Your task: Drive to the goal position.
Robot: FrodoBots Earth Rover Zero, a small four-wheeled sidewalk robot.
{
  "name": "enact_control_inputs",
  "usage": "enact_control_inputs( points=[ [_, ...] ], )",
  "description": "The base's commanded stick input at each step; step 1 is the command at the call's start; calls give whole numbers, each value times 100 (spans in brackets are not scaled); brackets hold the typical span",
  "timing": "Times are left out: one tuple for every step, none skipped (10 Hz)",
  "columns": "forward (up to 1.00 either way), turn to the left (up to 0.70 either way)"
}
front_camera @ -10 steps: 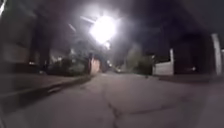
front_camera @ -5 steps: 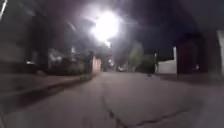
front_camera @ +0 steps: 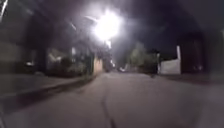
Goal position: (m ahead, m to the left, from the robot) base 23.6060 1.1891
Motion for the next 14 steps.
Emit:
enact_control_inputs(
  points=[
    [70, -25],
    [70, -35],
    [70, -35],
    [70, -35],
    [70, -35],
    [70, -29],
    [70, -15],
    [70, -1],
    [70, 0],
    [70, 0],
    [70, 0],
    [70, 0],
    [70, 0],
    [70, 0]
  ],
)
